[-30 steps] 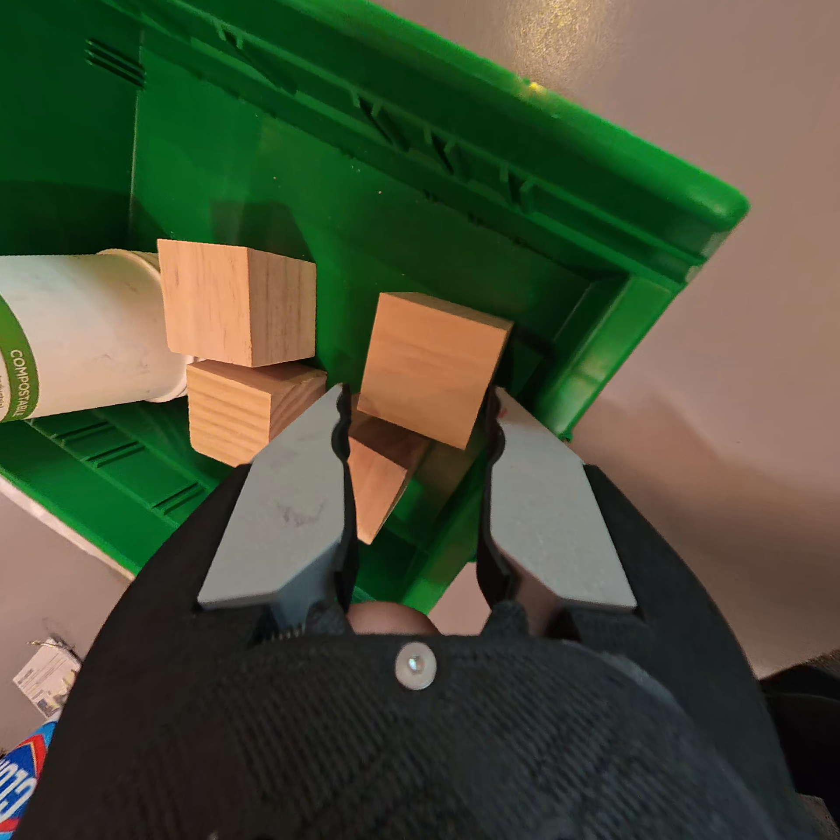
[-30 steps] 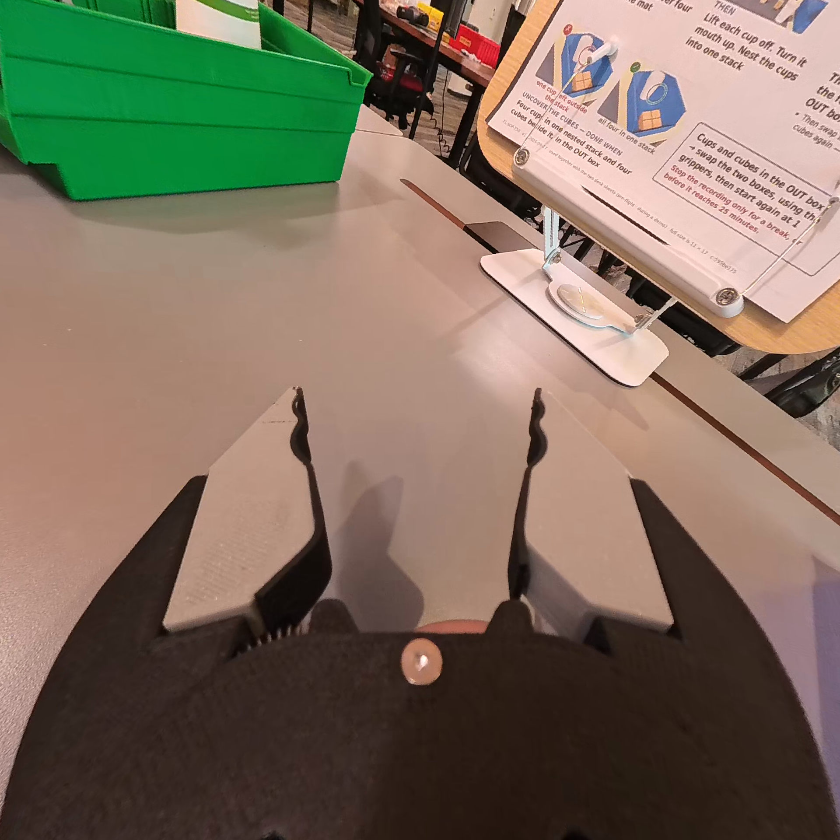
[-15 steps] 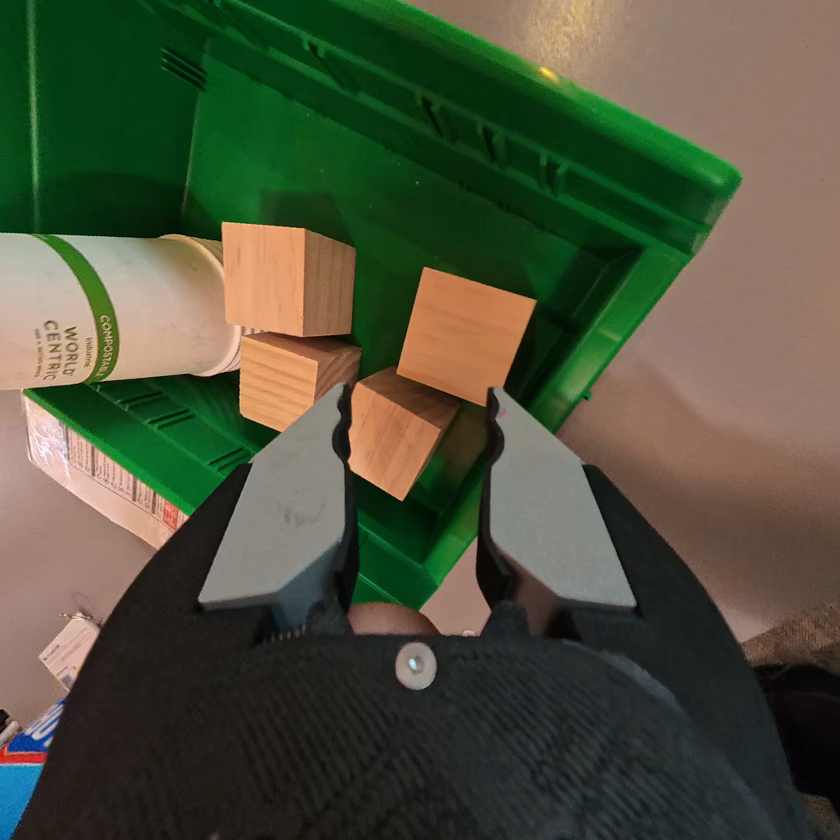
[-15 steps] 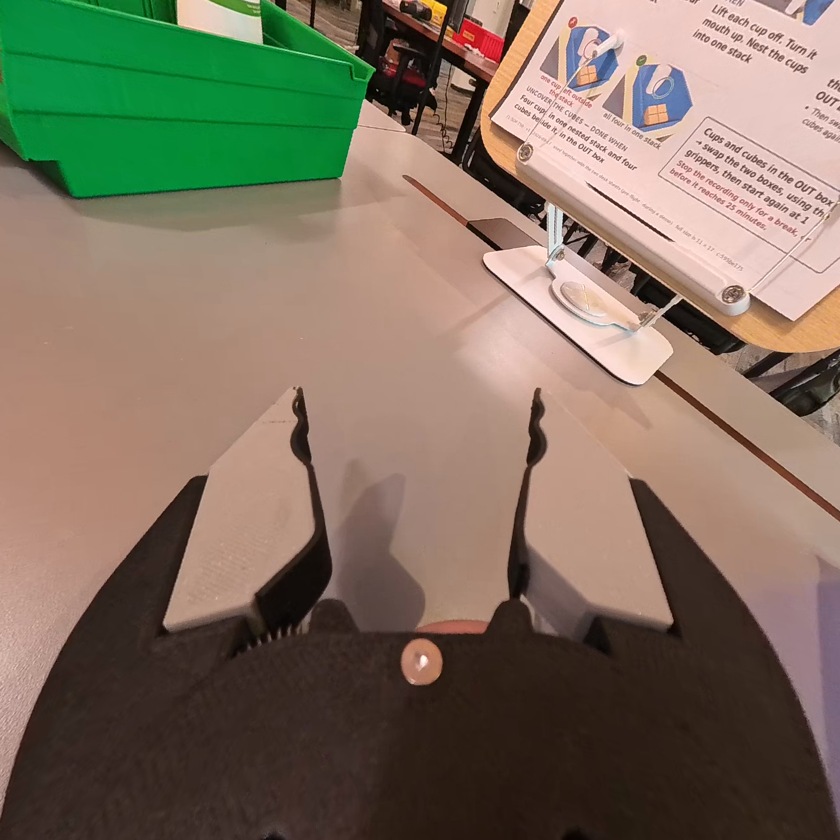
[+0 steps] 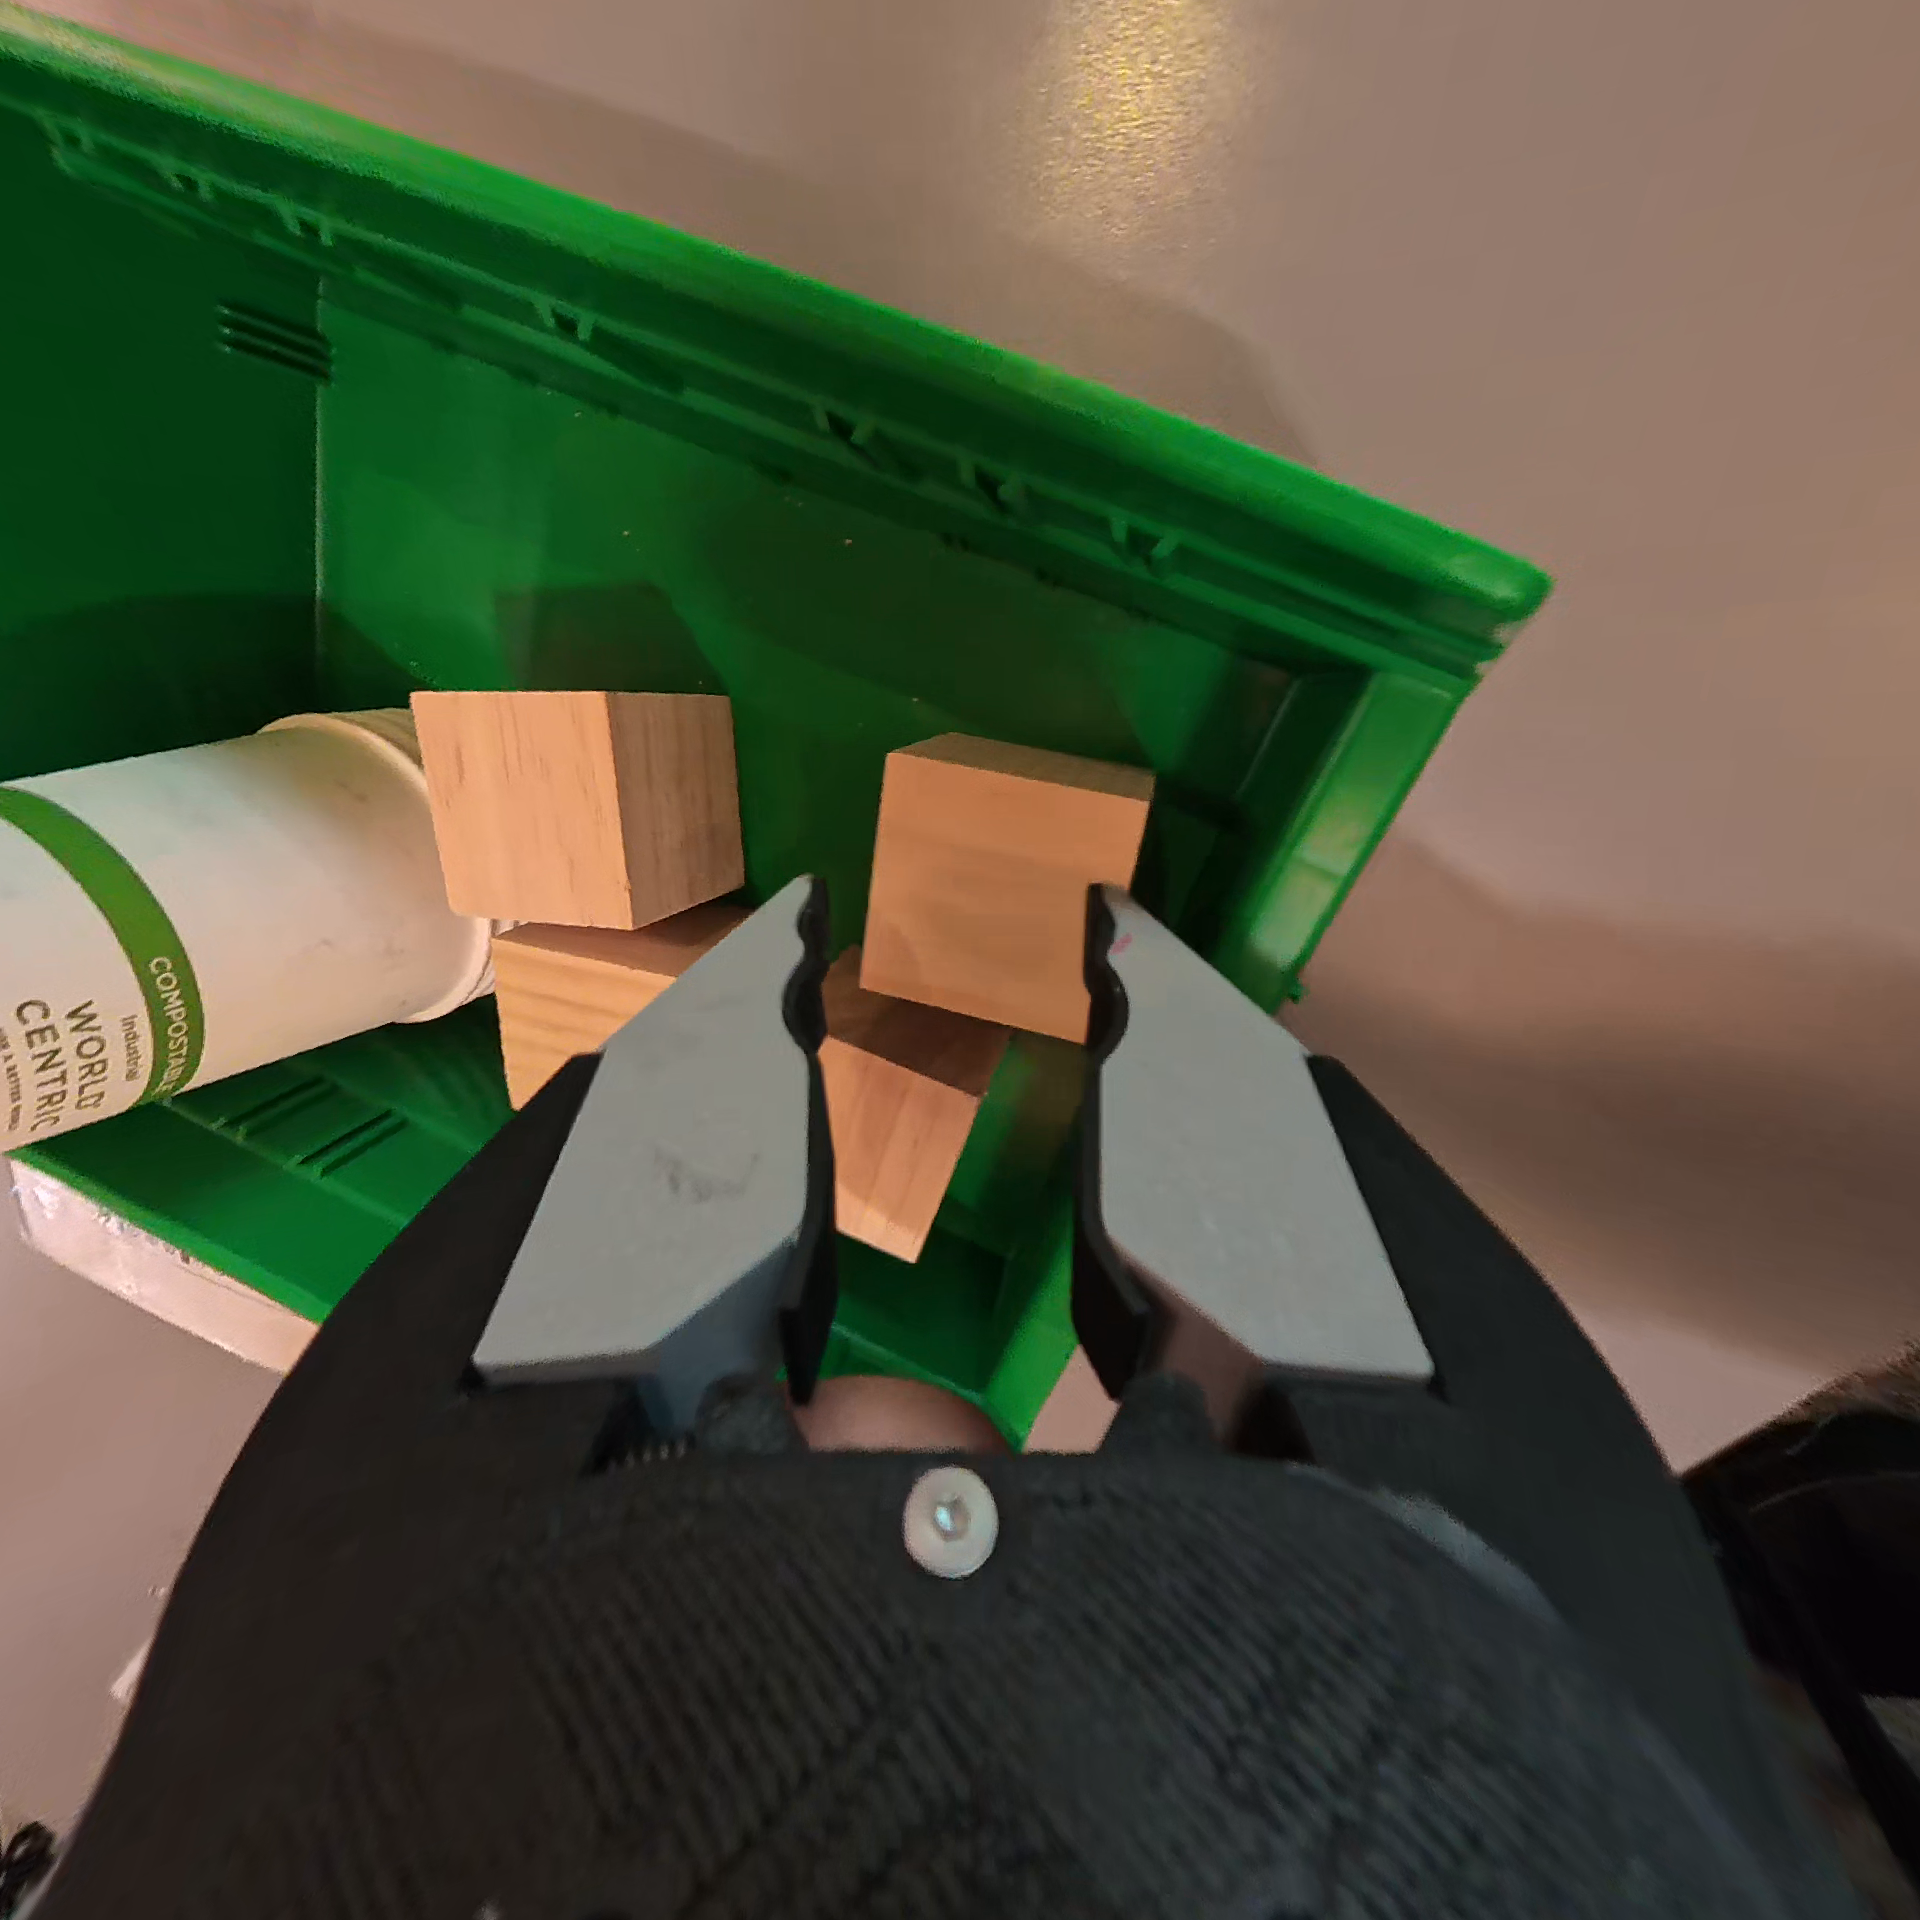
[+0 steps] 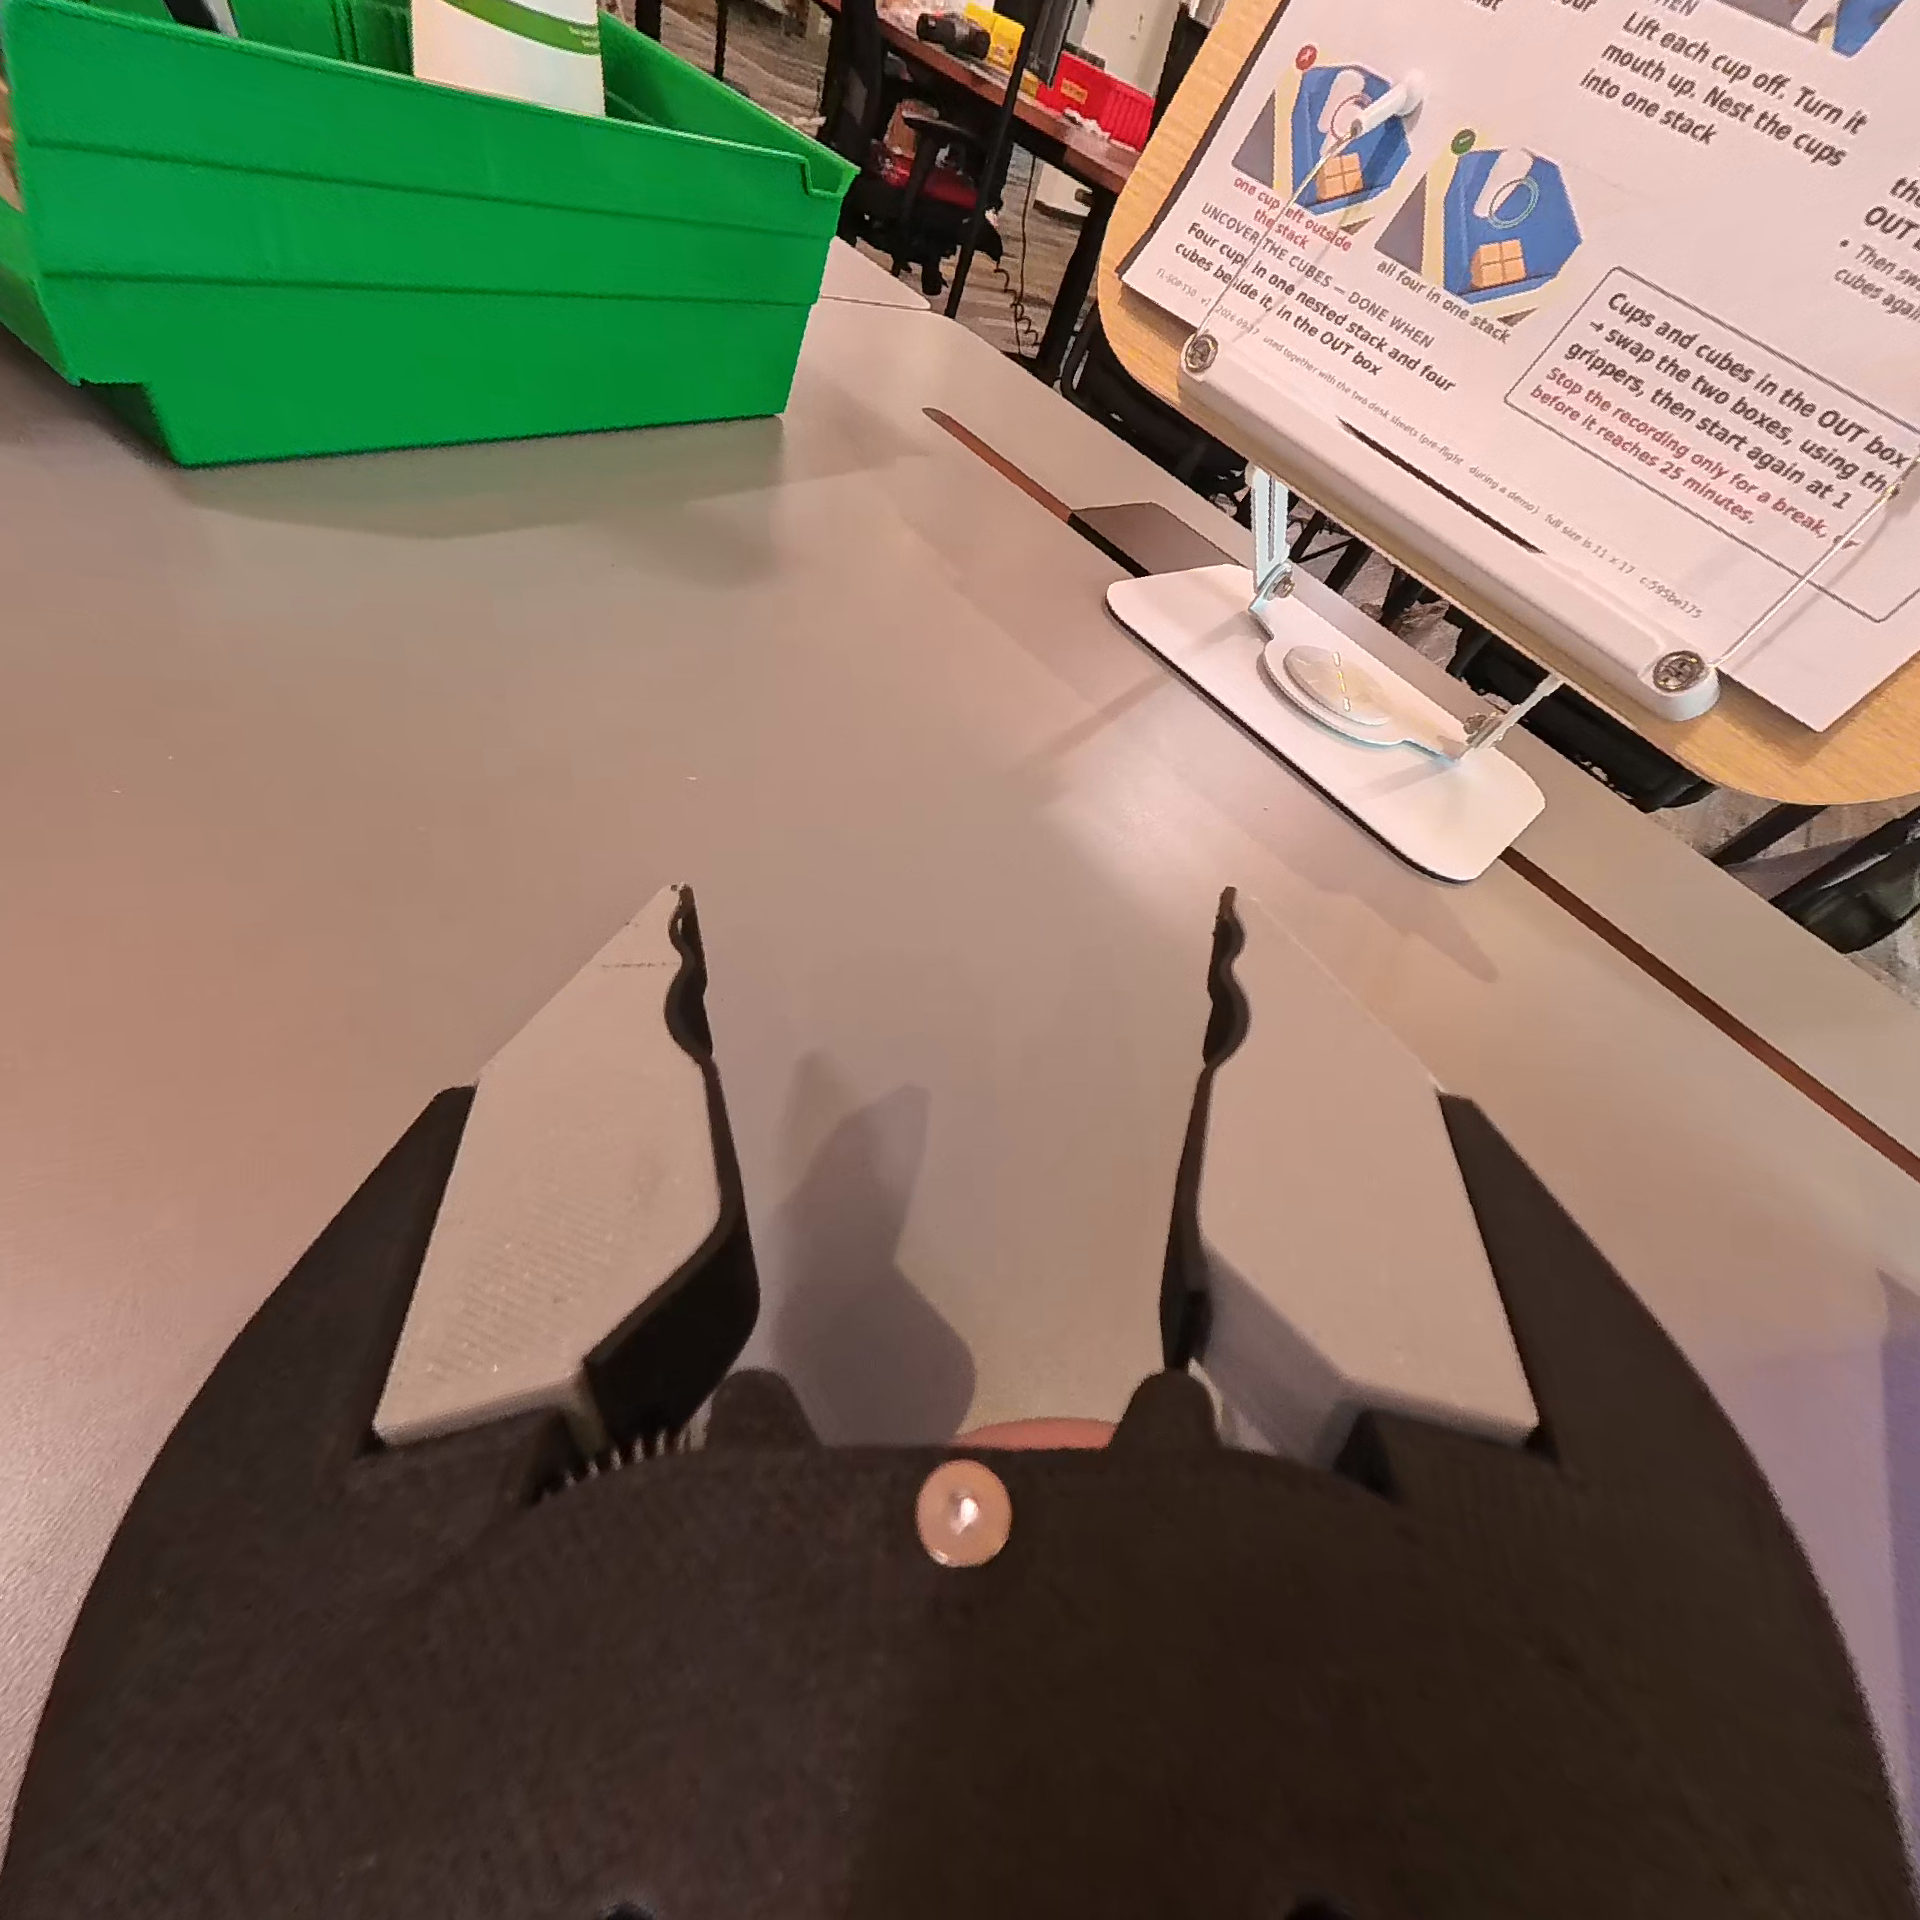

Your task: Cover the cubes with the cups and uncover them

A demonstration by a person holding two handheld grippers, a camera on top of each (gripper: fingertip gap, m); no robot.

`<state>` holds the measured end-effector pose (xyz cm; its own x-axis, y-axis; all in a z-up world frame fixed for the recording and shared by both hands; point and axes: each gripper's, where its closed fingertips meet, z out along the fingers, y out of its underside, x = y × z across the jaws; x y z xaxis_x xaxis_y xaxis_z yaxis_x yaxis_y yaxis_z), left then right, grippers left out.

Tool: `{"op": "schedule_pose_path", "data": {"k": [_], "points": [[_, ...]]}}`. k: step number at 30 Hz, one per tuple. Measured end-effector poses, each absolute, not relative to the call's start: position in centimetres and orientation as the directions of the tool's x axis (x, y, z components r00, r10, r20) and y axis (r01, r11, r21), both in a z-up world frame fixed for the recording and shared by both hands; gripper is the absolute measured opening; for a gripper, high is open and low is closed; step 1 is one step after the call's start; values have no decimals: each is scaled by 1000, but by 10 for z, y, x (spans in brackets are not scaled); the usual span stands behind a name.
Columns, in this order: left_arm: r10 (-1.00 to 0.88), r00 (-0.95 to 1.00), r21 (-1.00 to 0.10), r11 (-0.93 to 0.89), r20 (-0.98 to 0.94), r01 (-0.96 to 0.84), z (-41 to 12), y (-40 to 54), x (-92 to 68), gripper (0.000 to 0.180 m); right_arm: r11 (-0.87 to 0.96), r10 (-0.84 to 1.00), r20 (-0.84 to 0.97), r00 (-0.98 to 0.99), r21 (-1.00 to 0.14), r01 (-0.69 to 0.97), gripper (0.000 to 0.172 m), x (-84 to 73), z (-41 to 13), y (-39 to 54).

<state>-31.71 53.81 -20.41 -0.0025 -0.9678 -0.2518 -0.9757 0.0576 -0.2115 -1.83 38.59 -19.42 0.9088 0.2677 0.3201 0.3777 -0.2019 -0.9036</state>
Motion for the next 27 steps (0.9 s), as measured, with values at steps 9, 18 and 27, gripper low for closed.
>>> {"op": "schedule_pose_path", "data": {"k": [9, 18, 27], "points": [[-961, -65, -157, 110, -267, -981, -225, 540, -314, 68, -205, 268, 324, 907, -901, 382, 94, -19, -195, 386], [-949, -73, -129, 117, -307, -985, -234, 554, -313, 73, -209, 270, 316, 909, -903, 376, 93, -18, -195, 386], [-943, -37, -115, 79, -330, -990, -250, 569, -322, 69, -210, 269, 316, 910, -903, 375, 92, -18, -195, 386]]}}
